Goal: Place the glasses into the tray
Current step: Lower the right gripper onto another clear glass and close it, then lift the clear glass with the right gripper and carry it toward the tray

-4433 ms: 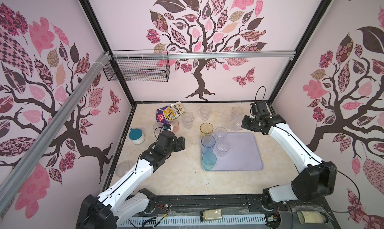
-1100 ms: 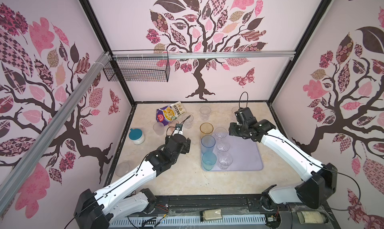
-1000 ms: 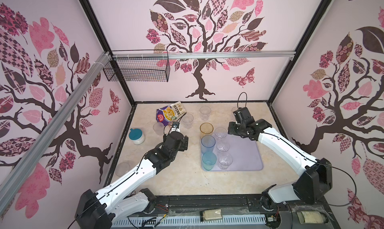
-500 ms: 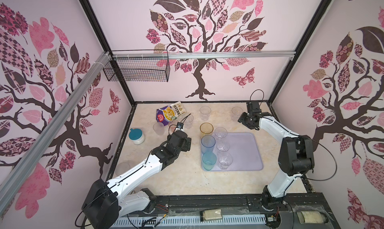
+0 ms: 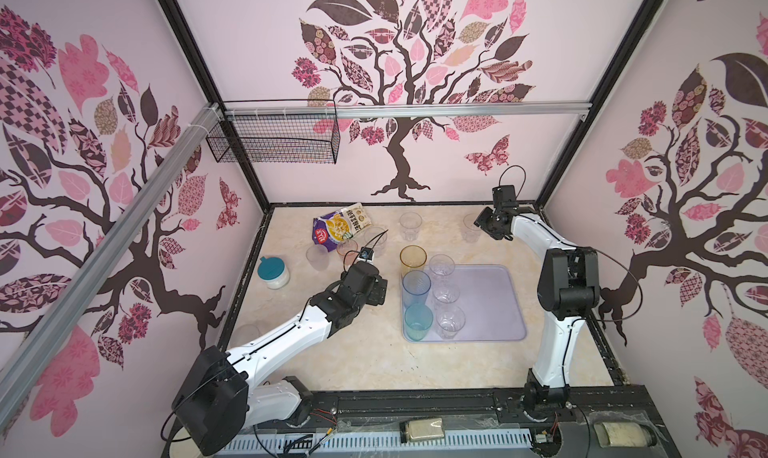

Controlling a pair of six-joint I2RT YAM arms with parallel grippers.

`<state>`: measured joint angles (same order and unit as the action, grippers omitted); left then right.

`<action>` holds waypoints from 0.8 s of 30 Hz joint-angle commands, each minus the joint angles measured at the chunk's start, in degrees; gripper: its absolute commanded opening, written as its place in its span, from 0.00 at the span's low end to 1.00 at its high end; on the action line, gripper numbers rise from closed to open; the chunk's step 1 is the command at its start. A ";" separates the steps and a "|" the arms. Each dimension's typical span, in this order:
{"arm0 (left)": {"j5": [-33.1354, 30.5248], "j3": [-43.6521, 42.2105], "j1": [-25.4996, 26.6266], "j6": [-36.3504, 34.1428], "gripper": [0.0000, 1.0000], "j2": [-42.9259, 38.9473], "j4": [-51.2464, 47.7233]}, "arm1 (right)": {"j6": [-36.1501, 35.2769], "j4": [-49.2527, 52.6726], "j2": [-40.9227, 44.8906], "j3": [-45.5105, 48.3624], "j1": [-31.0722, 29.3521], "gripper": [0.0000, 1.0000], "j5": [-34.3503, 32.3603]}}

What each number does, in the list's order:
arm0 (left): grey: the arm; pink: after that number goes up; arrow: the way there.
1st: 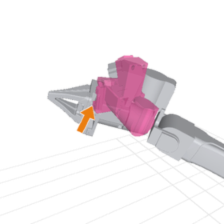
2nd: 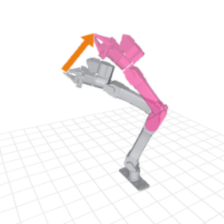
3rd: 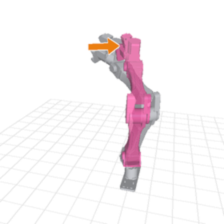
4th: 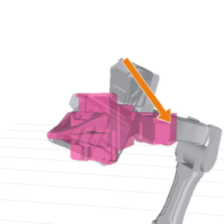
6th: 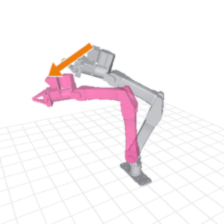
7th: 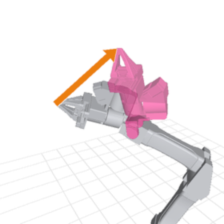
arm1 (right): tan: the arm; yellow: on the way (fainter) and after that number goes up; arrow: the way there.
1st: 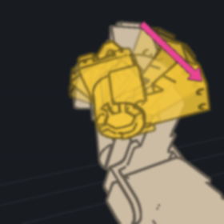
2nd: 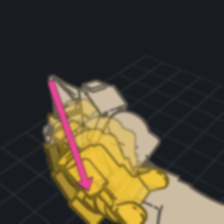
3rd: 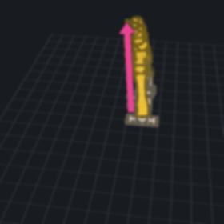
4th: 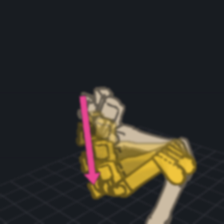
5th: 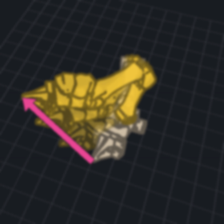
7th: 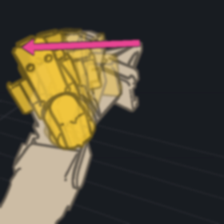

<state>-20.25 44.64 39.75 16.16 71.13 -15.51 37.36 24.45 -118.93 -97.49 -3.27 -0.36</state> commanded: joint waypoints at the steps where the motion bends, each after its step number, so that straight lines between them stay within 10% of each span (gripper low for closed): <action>1: 0.28 -1.91 -0.23 -0.80 0.84 0.44 1.33 | -0.07 2.27 -3.84 -3.26 0.30 0.50 0.05; 24: -1.60 -1.27 -0.15 -2.47 0.84 1.02 2.15 | -0.97 2.87 -1.35 -3.20 0.45 0.01 4.11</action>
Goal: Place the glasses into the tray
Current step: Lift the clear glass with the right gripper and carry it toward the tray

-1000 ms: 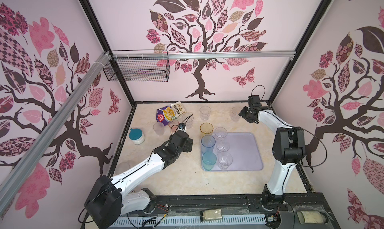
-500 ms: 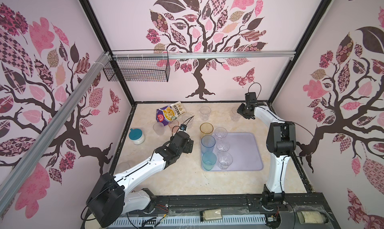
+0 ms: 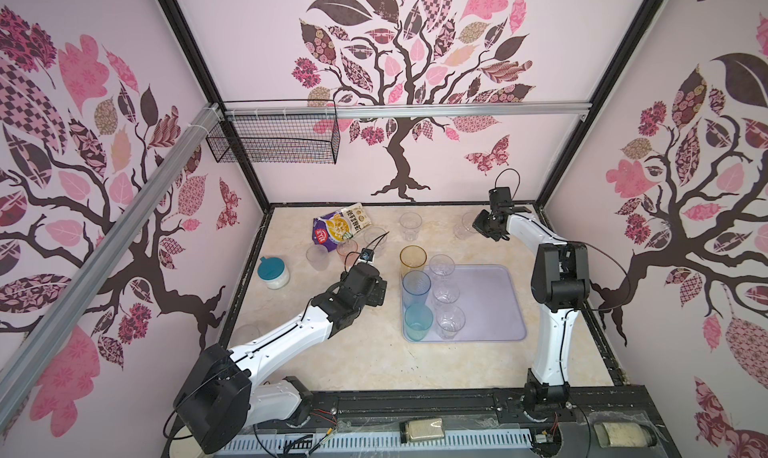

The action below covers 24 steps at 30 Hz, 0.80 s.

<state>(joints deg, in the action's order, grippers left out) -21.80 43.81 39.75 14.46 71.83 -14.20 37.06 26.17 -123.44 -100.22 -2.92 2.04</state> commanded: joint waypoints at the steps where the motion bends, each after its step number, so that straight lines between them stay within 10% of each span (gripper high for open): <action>1: 0.01 -0.14 -0.15 -0.68 0.84 0.33 0.73 | -0.55 1.48 4.32 -0.18 0.07 0.00 2.18; 24: -1.46 -3.48 0.55 4.48 0.82 -11.01 -3.48 | -8.95 6.16 35.85 21.32 -7.24 0.00 -1.71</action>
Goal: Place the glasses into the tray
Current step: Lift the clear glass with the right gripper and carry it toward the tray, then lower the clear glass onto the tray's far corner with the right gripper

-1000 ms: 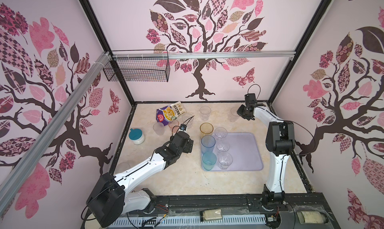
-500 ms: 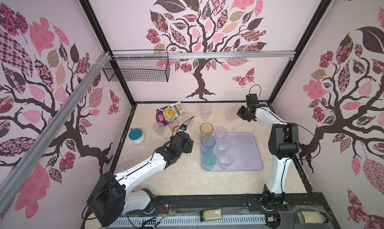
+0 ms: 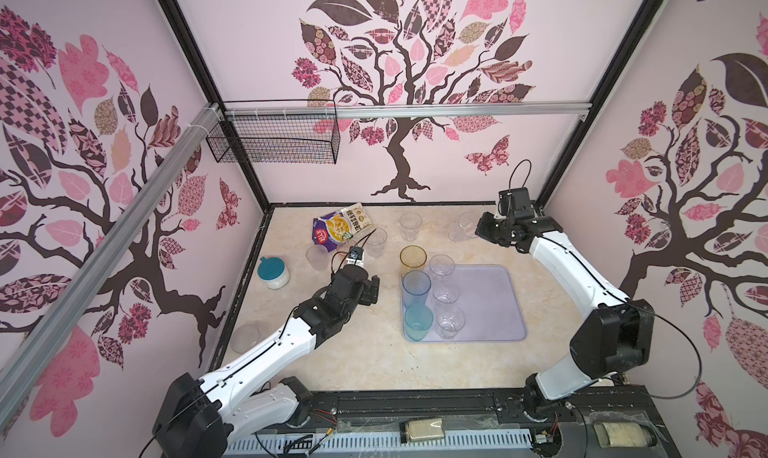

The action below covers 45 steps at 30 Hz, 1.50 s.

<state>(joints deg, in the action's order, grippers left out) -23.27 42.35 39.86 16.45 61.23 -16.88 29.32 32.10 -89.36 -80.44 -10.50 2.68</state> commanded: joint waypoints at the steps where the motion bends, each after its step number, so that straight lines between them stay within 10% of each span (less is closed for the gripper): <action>1: 0.07 -1.64 0.84 2.84 0.82 -0.42 -1.34 | -1.24 0.08 1.83 2.34 0.38 0.00 -2.53; 20: -5.50 -2.88 6.21 2.74 0.82 -6.10 -7.26 | -4.25 5.08 3.59 9.88 -2.57 0.00 -9.84; 45: 1.25 5.37 -0.31 -5.17 0.85 8.83 3.81 | -5.71 10.80 3.40 6.93 -5.23 0.01 -8.31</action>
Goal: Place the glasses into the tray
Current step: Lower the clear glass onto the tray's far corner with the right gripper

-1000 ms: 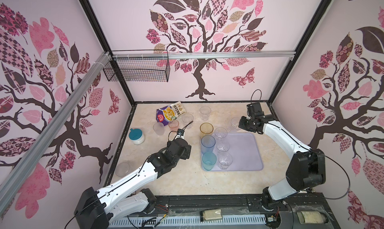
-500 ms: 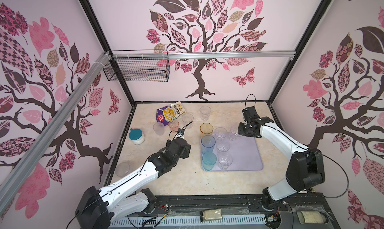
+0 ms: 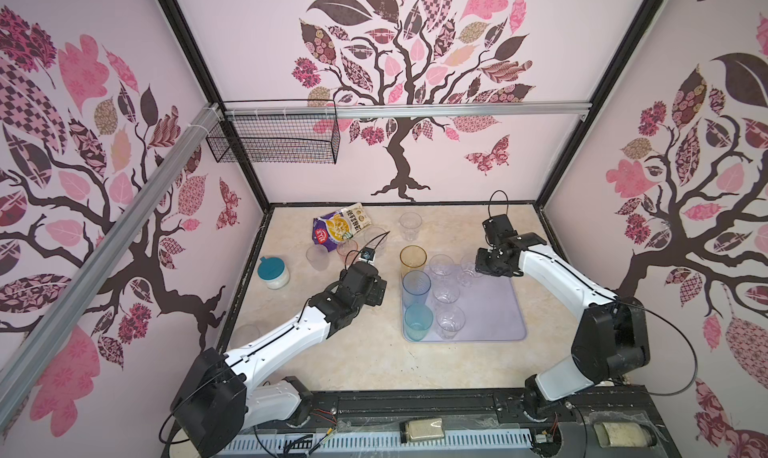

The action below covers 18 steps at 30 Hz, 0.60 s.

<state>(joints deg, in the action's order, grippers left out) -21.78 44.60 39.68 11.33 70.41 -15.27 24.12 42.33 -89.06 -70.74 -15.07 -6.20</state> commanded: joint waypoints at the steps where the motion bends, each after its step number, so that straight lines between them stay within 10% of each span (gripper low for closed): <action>1: -0.36 3.28 -0.13 -0.32 0.85 -0.58 1.88 | -0.84 1.07 3.01 -2.97 -0.68 0.01 0.15; 18: 4.95 6.50 -1.84 -4.47 0.87 2.83 1.01 | -2.33 6.01 -1.51 -4.56 -0.66 0.01 -3.44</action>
<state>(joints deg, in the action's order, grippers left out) -18.81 48.69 38.00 7.44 71.99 -15.38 22.13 47.00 -87.81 -72.01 -15.59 -8.97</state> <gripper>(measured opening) 0.869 0.077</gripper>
